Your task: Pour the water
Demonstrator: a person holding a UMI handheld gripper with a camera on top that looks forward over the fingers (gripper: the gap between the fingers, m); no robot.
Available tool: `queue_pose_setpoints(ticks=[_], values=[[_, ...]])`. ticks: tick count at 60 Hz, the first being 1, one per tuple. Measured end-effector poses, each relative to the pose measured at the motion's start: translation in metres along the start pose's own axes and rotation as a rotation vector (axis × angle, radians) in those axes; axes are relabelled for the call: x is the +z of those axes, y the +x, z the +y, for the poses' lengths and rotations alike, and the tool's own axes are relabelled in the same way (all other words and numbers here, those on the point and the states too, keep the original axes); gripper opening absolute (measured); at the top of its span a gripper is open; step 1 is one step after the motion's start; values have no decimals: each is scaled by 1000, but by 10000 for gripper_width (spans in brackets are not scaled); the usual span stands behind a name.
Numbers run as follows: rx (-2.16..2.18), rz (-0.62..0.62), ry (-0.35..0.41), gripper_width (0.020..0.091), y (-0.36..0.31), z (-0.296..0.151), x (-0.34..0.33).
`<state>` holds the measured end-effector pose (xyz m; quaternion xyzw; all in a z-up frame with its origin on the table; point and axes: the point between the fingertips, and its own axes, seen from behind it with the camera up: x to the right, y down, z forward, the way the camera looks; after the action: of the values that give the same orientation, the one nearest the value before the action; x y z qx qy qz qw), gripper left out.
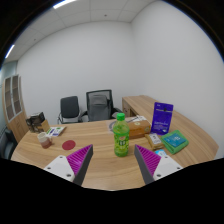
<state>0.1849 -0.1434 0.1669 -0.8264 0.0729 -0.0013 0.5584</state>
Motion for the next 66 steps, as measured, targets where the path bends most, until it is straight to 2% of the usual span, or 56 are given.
queue_pose_setpoints(ticks=[10, 20, 31, 38, 54, 66], values=[[-40, -19, 47, 857, 29, 13, 101], [-73, -22, 65, 849, 38, 23, 164], [-129, -68, 114, 697, 30, 23, 200], [-162, -84, 145, 551, 26, 21, 213], [-197, -94, 155, 406, 25, 15, 222], [-314, -78, 125, 408, 8, 16, 220]])
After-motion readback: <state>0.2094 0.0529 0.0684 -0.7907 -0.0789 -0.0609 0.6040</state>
